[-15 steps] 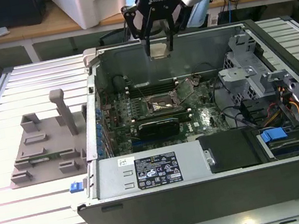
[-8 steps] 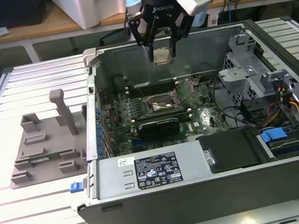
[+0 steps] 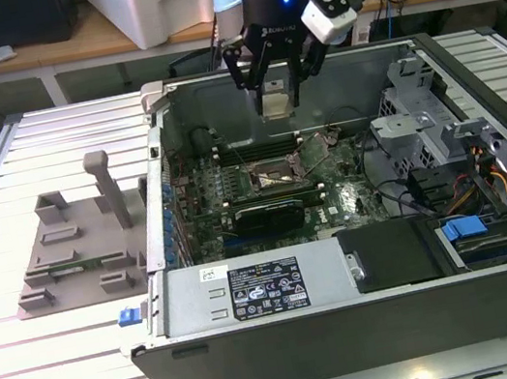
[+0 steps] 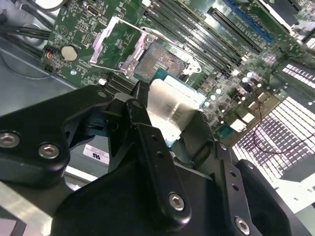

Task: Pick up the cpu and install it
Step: 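Pick up the cpu and move it towards the insertion slot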

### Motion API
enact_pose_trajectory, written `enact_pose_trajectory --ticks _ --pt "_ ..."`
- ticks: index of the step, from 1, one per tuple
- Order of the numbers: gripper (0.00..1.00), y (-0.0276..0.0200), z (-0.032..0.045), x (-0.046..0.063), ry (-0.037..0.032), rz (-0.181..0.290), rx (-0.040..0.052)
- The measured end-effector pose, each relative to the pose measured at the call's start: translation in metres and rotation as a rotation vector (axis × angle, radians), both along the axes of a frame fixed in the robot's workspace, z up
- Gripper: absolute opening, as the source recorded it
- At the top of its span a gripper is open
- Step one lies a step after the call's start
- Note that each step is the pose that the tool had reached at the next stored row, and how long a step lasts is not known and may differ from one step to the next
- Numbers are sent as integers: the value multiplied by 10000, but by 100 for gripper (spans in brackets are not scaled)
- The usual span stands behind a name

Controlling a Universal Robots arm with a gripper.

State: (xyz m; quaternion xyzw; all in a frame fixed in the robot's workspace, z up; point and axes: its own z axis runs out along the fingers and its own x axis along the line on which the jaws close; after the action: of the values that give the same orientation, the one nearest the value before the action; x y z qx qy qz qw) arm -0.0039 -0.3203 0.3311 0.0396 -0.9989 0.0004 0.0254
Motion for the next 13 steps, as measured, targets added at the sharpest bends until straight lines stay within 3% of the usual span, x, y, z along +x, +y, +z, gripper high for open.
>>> enact_pose_trajectory --ticks 13 --pt "53 18 -347 -11 1 0 -3"
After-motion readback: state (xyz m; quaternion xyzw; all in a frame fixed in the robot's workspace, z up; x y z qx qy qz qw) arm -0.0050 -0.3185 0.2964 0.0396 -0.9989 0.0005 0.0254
